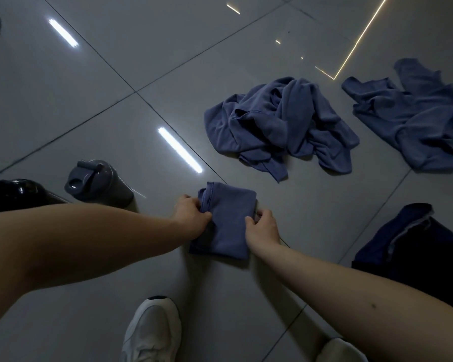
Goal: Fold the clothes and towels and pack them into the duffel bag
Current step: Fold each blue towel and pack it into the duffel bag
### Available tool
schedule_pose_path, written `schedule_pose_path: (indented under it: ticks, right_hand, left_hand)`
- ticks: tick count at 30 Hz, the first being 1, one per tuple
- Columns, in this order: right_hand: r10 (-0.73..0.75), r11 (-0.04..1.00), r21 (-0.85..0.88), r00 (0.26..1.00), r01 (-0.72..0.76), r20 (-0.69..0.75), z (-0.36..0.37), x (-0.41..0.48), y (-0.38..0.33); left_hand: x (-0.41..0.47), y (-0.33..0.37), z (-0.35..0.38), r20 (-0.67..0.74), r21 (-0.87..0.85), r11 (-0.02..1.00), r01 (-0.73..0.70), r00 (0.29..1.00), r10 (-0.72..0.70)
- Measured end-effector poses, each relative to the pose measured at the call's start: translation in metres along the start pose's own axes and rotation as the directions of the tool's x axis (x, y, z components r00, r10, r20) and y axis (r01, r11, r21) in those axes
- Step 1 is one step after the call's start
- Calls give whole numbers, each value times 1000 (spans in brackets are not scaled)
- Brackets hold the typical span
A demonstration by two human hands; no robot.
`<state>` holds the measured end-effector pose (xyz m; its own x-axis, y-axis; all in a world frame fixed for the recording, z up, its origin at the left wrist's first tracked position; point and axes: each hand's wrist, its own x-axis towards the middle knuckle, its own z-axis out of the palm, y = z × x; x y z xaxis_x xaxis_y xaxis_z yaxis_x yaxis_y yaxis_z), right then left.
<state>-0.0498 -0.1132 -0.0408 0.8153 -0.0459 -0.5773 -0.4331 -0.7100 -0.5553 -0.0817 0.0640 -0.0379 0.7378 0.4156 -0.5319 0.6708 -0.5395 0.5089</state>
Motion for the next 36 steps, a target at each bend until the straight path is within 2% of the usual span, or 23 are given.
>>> schedule_pose_path:
  ticks: [4,7,10,15,19,24,26,30,36]
  right_hand:
    - [44,998,48,997,-47,58,3,3,0]
    - [70,995,63,993,-76,91,2,4,0]
    - [105,988,98,989,-116,106,1,7,-2]
    - [68,992,97,984,-85,165,0,7,-2]
    - [-45,999,33,981,39,186,-1,0,-1]
    - [-96,993,-53,978,108,186,-6,-5,-7]
    - [-101,992,-57,979,113,174,-14,-6,-10]
    - [-139,987,-66,984,147,114,-46,-13,-18]
    - [-274,961,-7,958,276,81,-134,-46,-29]
  left_hand:
    - [-2,-4,0,0,26,1000,-11,1000,11]
    - [-1,-2,5,-26,25,998,57,998,-57]
    - [0,8,5,-65,-106,982,154,985,-161]
    - [10,19,-6,112,-163,949,269,961,-253]
    - [8,20,-6,85,-2,978,208,975,-207]
    - [-1,36,-9,105,117,992,45,993,-57]
    - [-8,49,-11,127,130,991,-28,992,11]
    - [-17,73,-19,174,-12,991,-131,976,131]
    - [-55,143,-39,222,-11,916,-401,893,393]
